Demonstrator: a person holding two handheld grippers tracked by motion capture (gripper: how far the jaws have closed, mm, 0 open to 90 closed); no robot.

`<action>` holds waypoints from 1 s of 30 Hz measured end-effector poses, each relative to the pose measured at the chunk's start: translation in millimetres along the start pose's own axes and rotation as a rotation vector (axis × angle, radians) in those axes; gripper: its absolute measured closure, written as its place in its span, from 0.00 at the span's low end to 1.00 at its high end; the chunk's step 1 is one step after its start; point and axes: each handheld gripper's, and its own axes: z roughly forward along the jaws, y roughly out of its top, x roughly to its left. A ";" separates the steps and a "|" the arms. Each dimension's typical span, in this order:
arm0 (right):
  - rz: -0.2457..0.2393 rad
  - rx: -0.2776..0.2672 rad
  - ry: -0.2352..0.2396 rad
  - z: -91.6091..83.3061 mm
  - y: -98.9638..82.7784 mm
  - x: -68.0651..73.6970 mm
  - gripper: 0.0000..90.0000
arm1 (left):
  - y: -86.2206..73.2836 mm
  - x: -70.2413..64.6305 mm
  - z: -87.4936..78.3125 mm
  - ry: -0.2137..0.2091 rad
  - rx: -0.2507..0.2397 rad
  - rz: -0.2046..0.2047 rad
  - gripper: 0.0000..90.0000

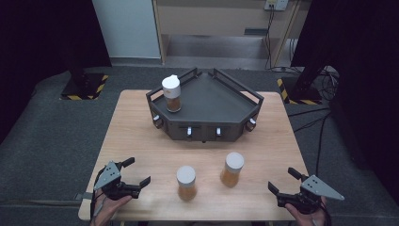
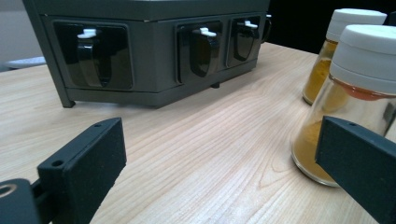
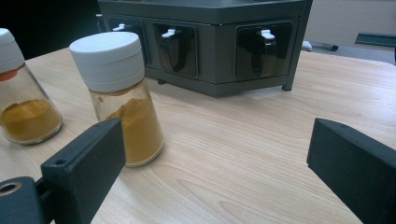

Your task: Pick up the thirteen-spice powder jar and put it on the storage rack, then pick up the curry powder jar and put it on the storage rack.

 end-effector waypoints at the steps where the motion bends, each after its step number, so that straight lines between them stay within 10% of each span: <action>1: 0.001 0.001 0.000 0.0 0.1 0.1 0.05 | -0.1 0.1 -0.1 -0.002 0.000 0.002 0.01; 30: 0.003 -0.014 0.017 0.5 -0.5 1.5 0.01 | -3.9 4.3 -1.4 -0.019 -0.016 -0.024 0.01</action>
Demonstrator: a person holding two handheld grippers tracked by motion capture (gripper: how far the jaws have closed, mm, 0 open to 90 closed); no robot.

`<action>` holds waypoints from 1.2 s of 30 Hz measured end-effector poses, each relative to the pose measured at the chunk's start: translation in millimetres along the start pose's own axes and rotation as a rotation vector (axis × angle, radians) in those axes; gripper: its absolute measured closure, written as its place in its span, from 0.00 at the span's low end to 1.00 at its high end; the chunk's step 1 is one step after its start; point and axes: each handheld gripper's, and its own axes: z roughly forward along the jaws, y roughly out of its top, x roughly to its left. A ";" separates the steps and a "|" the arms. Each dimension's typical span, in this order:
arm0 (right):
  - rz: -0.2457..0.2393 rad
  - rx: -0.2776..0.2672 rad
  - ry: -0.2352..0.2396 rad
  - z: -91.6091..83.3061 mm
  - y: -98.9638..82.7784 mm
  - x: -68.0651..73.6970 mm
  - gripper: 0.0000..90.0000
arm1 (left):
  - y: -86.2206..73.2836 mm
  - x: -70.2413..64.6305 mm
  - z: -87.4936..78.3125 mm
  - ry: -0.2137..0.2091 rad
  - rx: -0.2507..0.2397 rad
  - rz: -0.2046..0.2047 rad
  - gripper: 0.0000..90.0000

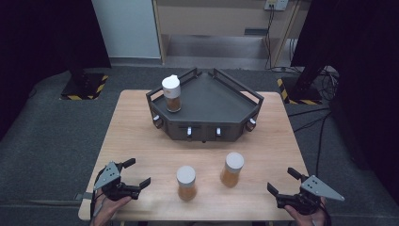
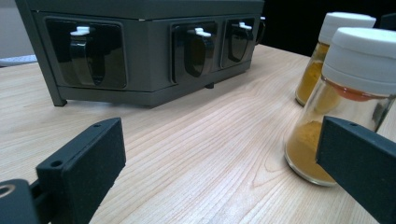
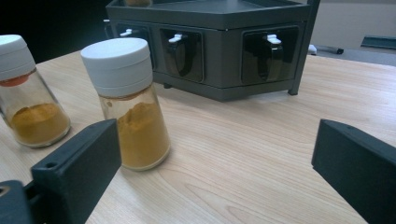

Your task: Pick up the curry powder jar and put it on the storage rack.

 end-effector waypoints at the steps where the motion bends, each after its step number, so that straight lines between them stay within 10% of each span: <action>1: 0.000 -0.003 0.002 0.5 -0.1 0.4 0.01 | -0.1 -0.2 -0.5 0.005 -0.001 -0.001 0.00; 23: -0.032 -0.037 0.124 12.9 22.0 14.4 0.03 | 0.4 1.7 -0.6 -0.002 0.012 -0.005 0.01; 36: -0.108 -0.037 0.282 42.8 46.0 30.2 0.03 | 1.4 2.2 1.2 -0.016 0.022 0.000 0.00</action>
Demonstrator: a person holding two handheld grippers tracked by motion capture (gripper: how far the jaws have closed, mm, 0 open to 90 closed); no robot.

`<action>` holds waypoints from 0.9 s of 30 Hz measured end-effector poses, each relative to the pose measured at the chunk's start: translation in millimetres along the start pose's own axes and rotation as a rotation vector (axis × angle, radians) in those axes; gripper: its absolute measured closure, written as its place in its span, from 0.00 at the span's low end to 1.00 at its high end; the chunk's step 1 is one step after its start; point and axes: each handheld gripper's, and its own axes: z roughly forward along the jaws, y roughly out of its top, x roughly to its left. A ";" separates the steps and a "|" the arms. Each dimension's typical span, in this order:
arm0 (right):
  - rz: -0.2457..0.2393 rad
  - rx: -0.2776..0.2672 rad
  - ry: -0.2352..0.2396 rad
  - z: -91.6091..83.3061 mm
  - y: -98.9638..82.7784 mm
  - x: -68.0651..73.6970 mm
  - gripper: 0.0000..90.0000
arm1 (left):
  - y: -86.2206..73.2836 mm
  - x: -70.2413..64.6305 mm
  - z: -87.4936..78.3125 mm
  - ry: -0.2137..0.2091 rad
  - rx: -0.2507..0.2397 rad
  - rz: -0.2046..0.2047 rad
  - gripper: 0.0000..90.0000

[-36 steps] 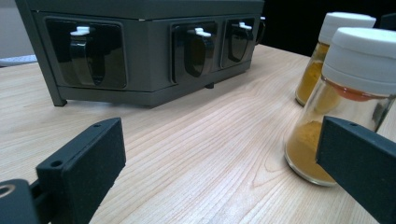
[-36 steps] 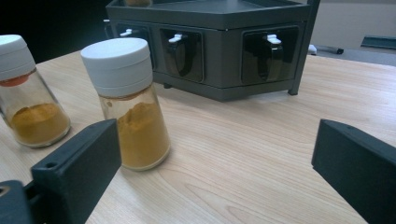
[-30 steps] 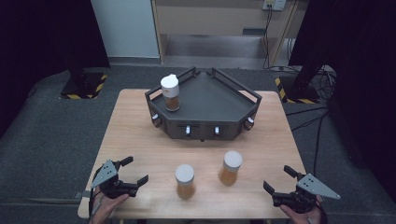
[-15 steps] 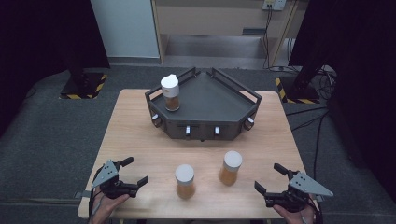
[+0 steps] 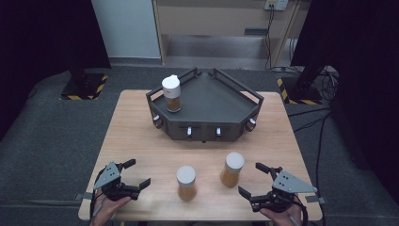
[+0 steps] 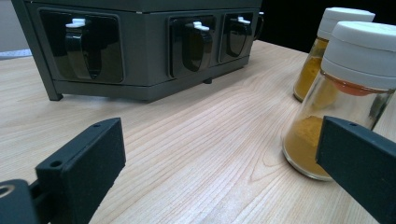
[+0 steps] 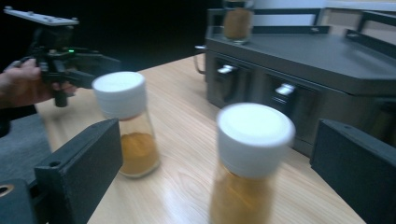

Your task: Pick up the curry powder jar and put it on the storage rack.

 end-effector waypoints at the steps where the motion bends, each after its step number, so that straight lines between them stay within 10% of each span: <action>1: -0.006 0.002 0.009 3.9 2.0 0.4 0.03 | 0.0 -0.1 0.1 0.000 0.001 0.000 0.00; 27: -0.055 0.046 0.236 102.6 27.7 10.7 0.04 | -0.9 1.2 -0.4 -0.005 -0.004 -0.003 0.01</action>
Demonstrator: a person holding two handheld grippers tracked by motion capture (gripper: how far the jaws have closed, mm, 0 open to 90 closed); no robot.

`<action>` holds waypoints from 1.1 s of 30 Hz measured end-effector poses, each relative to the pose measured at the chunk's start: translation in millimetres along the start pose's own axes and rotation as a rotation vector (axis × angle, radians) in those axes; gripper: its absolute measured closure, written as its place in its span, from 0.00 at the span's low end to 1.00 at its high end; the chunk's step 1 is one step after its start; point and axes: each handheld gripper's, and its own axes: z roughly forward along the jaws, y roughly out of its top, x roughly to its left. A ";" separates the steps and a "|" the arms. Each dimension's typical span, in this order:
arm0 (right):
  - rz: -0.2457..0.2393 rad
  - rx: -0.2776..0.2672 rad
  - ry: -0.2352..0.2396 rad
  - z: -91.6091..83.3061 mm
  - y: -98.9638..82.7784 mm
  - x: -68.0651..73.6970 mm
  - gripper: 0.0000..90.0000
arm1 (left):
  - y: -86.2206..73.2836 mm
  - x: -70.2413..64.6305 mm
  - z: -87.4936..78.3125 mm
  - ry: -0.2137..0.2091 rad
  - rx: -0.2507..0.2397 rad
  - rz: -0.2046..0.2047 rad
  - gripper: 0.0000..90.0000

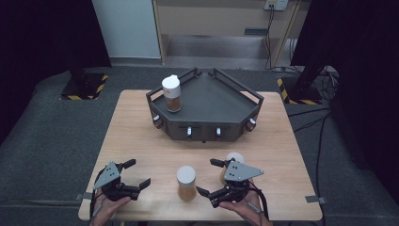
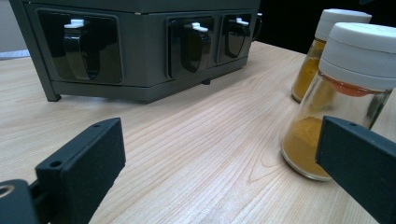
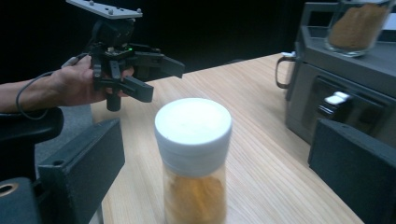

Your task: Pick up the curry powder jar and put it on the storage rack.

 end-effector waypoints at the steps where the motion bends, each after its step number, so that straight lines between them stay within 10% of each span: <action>1: 0.001 0.000 0.006 2.7 0.2 -0.4 0.04 | -0.1 0.1 0.0 0.000 0.000 0.000 0.01; 33: 0.053 0.042 0.094 66.0 -20.0 -14.3 0.21 | -0.5 0.5 -0.5 -0.001 -0.001 -0.001 0.01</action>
